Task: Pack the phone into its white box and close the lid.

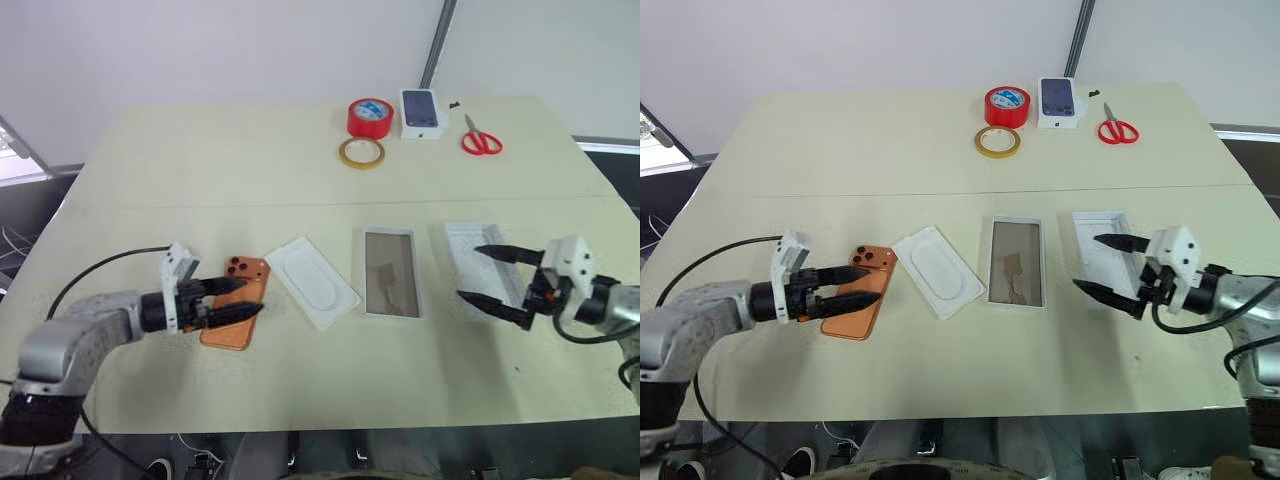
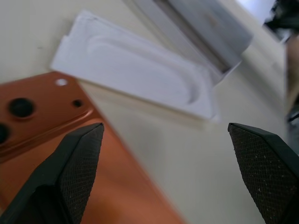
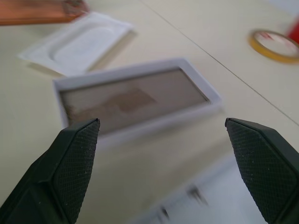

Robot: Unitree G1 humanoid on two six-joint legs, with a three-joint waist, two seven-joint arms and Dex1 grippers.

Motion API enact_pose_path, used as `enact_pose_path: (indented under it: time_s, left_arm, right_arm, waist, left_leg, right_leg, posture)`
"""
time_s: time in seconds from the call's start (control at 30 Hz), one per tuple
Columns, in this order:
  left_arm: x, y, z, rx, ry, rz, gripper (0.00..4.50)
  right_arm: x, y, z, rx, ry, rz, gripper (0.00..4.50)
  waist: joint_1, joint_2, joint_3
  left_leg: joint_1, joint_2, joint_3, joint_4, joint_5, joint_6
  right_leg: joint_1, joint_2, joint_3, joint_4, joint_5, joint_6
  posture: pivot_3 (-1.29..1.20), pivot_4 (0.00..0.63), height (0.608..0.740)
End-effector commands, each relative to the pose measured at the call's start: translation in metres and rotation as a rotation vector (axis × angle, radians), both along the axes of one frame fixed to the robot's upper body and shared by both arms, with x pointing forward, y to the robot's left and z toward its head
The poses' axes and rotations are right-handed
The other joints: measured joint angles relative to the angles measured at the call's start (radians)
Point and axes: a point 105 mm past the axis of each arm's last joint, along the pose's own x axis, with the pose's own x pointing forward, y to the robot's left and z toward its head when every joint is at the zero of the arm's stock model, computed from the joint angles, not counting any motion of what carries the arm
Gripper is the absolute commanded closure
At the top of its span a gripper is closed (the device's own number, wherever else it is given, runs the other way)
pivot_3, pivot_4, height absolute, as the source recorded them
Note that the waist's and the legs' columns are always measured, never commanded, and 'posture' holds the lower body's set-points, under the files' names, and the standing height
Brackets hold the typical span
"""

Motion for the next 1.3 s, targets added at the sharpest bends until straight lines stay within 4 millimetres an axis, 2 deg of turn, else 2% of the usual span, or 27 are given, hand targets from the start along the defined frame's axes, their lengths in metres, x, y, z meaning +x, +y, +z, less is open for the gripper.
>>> enact_pose_path:
  time_s: [0.03, 0.17, 0.3, 0.37, 0.57, 0.63, 0.7, 0.77, 0.97, 1.0, 1.13, 1.3]
  left_arm:
    - [-0.007, -0.015, 0.001, -0.053, 0.139, -0.024, 0.03]
    - [0.004, -0.024, -0.017, -0.007, 0.225, 0.051, 0.03]
    - [0.022, -0.033, -0.019, -0.104, 0.272, 0.145, 0.03]
    - [0.020, -0.037, -0.021, -0.148, 0.335, 0.134, 0.03]
    - [0.021, -0.052, -0.033, -0.150, 0.396, 0.140, 0.03]
    - [0.023, -0.052, -0.038, -0.134, 0.407, 0.162, 0.03]
    - [0.026, -0.049, -0.042, -0.133, 0.422, 0.192, 0.54]
    - [0.028, -0.049, -0.043, -0.136, 0.427, 0.210, 1.29]
    - [0.030, -0.049, -0.043, -0.126, 0.431, 0.216, 4.34]
    - [0.029, -0.048, -0.044, -0.116, 0.433, 0.220, 4.46]
    - [0.033, -0.045, -0.047, -0.101, 0.445, 0.251, 4.46]
    - [0.043, -0.044, -0.033, -0.125, 0.411, 0.257, 4.46]
  right_arm:
    - [0.002, 0.008, 0.003, -0.019, -0.035, 0.023, 0.01]
    - [0.005, 0.009, -0.001, -0.019, -0.042, 0.014, 0.01]
    - [0.010, 0.007, -0.005, -0.030, -0.054, -0.008, 0.01]
    - [0.010, 0.008, -0.005, -0.025, -0.060, -0.013, 0.01]
    - [0.011, 0.012, -0.008, -0.027, -0.071, -0.019, 0.01]
    - [0.012, 0.012, -0.007, -0.029, -0.078, -0.021, 0.01]
    - [0.012, 0.012, -0.007, -0.030, -0.081, -0.025, 0.00]
    - [0.012, 0.011, -0.007, -0.034, -0.084, -0.029, 0.00]
    - [0.014, 0.012, -0.007, -0.031, -0.091, -0.032, 0.00]
    - [0.015, 0.013, -0.007, -0.031, -0.096, -0.031, 0.00]
    - [0.017, 0.018, 0.000, -0.027, -0.123, -0.018, 0.00]
    - [0.012, 0.034, -0.001, -0.032, -0.114, 0.047, 0.00]
  waist:
    - [0.001, -0.001, 0.000]
    - [0.003, -0.001, 0.001]
    - [0.003, 0.000, 0.000]
    - [0.001, -0.001, 0.000]
    - [0.001, 0.000, 0.000]
    - [0.002, 0.000, 0.000]
    - [0.003, 0.000, -0.001]
    - [0.003, 0.000, -0.001]
    - [0.003, 0.002, -0.002]
    - [0.003, 0.002, -0.002]
    - [0.000, 0.003, -0.002]
    - [0.001, 0.002, -0.002]
  left_leg:
    - [0.000, 0.000, 0.000, 0.000, 0.000, 0.000]
    - [0.000, 0.000, 0.000, 0.001, 0.000, 0.000]
    - [0.001, -0.001, 0.000, 0.002, 0.000, 0.000]
    - [0.001, -0.001, 0.000, 0.002, 0.000, 0.000]
    - [0.003, -0.001, 0.000, 0.001, 0.001, -0.001]
    - [0.004, -0.001, 0.000, 0.001, 0.001, -0.001]
    - [0.005, -0.001, 0.000, 0.001, 0.001, -0.001]
    - [0.005, -0.001, 0.000, 0.001, 0.001, -0.001]
    - [0.007, -0.001, 0.000, 0.001, 0.001, -0.001]
    - [0.009, -0.001, 0.000, 0.000, 0.001, -0.001]
    - [0.012, -0.001, 0.000, -0.001, 0.001, -0.001]
    - [0.012, -0.001, 0.000, 0.000, 0.001, -0.002]
  right_leg:
    - [0.000, 0.000, 0.000, 0.000, 0.000, 0.000]
    - [0.000, 0.000, 0.000, 0.000, 0.000, 0.000]
    - [0.001, 0.000, 0.000, 0.001, 0.000, 0.000]
    - [0.001, 0.001, 0.000, 0.001, 0.000, 0.000]
    - [0.002, 0.001, 0.000, 0.002, 0.000, 0.000]
    - [0.003, 0.001, 0.000, 0.001, 0.000, 0.000]
    - [0.005, 0.001, 0.000, 0.001, 0.000, 0.000]
    - [0.005, 0.001, 0.000, 0.001, 0.000, 0.000]
    - [0.006, 0.001, 0.000, 0.001, 0.000, 0.000]
    - [0.008, 0.001, 0.000, 0.000, 0.000, 0.000]
    - [0.011, 0.001, 0.000, 0.000, 0.000, 0.000]
    - [0.011, 0.001, 0.000, 0.000, 0.000, 0.000]
  posture:
    - [0.00, 0.150, 0.740]
    - [0.00, 0.150, 0.740]
    - [0.00, 0.150, 0.740]
    - [0.00, 0.150, 0.740]
    - [0.00, 0.150, 0.740]
    - [0.00, 0.150, 0.740]
    - [0.00, 0.150, 0.740]
    - [0.00, 0.150, 0.740]
    - [0.00, 0.150, 0.740]
    - [0.00, 0.150, 0.740]
    - [0.00, 0.150, 0.740]
    - [0.00, 0.150, 0.740]
